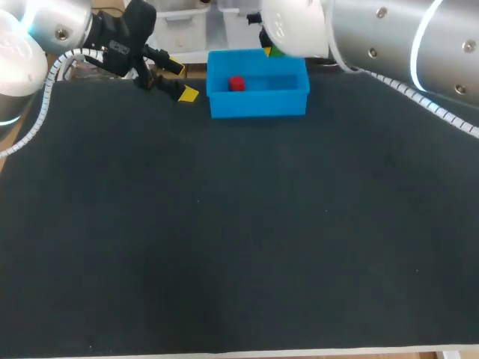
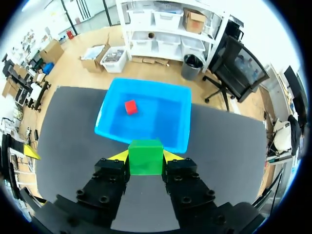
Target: Use the left arm to pick the red cube and place it into the blue plastic box first, then use the right arm to grasp the green cube and put it into the same blue plastic box after the first action is fully finished.
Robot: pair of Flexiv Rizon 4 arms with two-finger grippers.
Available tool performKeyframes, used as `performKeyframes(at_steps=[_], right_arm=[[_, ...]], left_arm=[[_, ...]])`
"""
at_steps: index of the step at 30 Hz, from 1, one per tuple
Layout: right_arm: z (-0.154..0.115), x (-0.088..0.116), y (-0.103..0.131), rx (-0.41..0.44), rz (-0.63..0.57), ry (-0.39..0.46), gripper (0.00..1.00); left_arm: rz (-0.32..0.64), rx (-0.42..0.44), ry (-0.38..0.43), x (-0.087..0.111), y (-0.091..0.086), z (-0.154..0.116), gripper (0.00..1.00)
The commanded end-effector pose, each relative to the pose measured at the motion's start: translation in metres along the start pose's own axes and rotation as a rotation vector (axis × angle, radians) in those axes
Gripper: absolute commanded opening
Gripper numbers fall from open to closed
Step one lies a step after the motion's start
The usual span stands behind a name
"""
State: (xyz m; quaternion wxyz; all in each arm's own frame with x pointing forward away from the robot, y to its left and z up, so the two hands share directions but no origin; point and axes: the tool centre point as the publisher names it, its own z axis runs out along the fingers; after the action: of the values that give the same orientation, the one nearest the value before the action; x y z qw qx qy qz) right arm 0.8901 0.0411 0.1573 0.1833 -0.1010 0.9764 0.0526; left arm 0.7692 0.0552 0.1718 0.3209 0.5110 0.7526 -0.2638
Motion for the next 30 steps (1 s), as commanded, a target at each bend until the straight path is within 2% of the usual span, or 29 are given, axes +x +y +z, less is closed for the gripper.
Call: performKeyframes(at_steps=[1, 7, 20, 30], right_arm=[[0.001, -0.008, -0.008, -0.039, -0.016, -0.024, 0.00], [0.005, -0.024, -0.015, -0.101, -0.053, -0.056, 0.00], [0.021, -0.051, -0.014, -0.239, -0.155, -0.087, 0.00], [0.042, -0.061, -0.020, -0.280, -0.206, -0.074, 0.00]], left_arm=[[0.004, 0.001, -0.005, 0.001, 0.000, 0.000, 1.00], [0.004, 0.001, -0.005, 0.001, 0.000, 0.000, 1.00], [0.004, 0.001, -0.005, 0.001, 0.000, 0.000, 1.00], [0.004, 0.001, -0.005, 0.001, 0.000, 0.000, 1.00]])
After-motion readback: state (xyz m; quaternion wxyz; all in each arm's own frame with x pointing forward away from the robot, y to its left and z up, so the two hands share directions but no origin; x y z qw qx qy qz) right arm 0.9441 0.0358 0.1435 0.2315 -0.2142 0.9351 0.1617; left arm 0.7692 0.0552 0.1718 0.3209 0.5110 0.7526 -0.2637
